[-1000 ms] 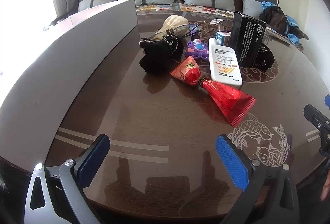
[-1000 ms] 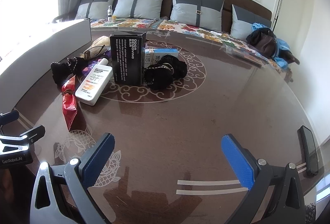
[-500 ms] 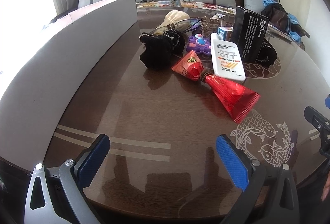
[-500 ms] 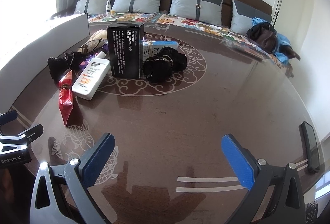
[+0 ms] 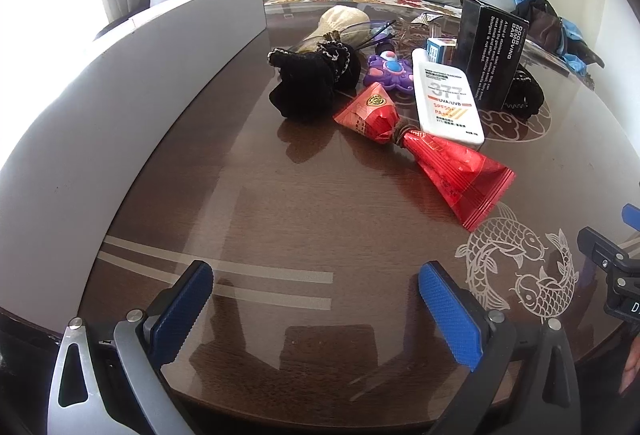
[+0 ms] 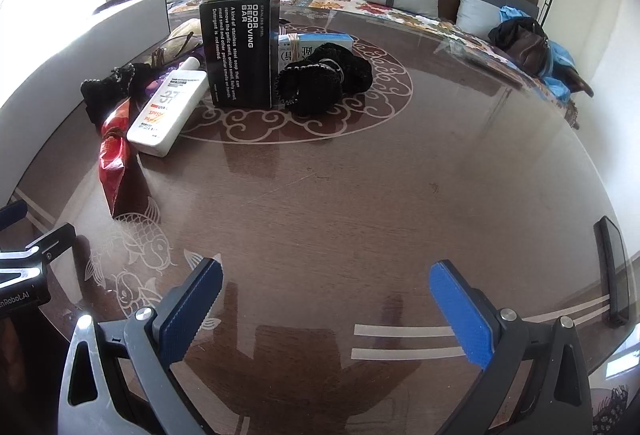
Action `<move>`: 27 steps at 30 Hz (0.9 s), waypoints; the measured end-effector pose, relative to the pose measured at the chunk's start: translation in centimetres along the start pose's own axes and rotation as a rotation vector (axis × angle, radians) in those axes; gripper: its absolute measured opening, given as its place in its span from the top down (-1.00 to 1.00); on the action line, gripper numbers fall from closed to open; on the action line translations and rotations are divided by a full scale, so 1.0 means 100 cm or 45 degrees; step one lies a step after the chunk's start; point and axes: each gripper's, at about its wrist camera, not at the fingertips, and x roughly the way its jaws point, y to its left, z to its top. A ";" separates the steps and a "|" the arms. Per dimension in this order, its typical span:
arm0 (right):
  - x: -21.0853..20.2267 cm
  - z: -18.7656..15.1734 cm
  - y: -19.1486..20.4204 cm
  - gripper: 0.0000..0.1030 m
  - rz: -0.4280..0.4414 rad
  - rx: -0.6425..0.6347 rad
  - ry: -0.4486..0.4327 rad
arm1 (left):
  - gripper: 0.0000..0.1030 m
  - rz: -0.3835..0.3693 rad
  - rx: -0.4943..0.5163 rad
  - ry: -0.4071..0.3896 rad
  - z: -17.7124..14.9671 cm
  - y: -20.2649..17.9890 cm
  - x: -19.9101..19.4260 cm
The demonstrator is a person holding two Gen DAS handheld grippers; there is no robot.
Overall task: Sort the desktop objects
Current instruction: 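Move the left tool toward the red pouch and open its fingers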
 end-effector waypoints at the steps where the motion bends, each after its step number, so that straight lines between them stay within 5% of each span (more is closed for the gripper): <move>1: 0.002 -0.001 0.000 -1.00 -0.001 -0.001 0.011 | -1.00 -0.007 -0.007 0.004 0.000 0.001 0.000; 27: 0.011 -0.006 -0.009 -1.00 0.075 0.128 0.023 | -1.00 -0.048 -0.024 0.046 0.004 0.005 0.004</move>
